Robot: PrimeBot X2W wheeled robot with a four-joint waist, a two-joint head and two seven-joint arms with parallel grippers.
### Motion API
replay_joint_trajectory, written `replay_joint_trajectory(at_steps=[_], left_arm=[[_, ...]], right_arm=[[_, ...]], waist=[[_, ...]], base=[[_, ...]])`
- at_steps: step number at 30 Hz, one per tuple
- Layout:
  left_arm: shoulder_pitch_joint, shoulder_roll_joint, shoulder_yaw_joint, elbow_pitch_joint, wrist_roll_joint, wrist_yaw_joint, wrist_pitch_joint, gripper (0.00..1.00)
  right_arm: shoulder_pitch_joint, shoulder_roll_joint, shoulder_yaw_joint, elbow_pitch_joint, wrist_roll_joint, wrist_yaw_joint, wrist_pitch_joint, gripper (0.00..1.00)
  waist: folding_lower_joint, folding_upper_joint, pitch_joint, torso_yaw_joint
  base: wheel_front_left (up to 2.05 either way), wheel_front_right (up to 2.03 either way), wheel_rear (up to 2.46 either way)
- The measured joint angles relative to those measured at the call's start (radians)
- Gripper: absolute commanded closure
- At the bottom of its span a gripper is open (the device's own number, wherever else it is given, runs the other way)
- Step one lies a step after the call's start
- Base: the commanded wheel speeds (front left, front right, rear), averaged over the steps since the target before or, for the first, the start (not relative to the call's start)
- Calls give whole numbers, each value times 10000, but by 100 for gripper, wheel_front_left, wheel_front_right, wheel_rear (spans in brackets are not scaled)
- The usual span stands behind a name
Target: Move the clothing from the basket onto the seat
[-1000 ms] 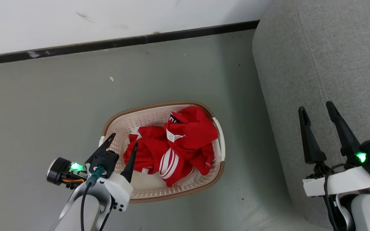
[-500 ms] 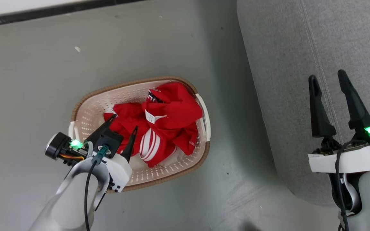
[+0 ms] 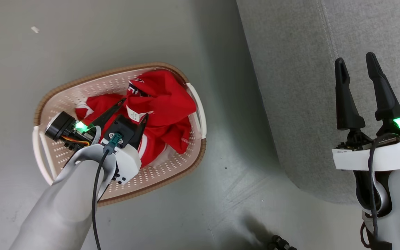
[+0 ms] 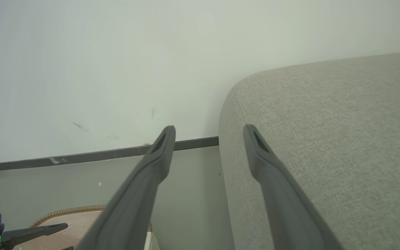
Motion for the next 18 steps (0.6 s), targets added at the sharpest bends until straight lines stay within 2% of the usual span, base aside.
replay_joint_trajectory(at_steps=[5,18], left_arm=[[-355,150,-297,395,449,-92,178,0],[-1000,654,-357,886,667,-94,311,0]], right_arm=[[-258,0,182,50,395,0,-2,0],[-645,10,642,276,1083,0,-2,0]], waist=[[0,0,398,-424],[0,0,1058,-1314]], base=[[0,0,0],[0,0,0]])
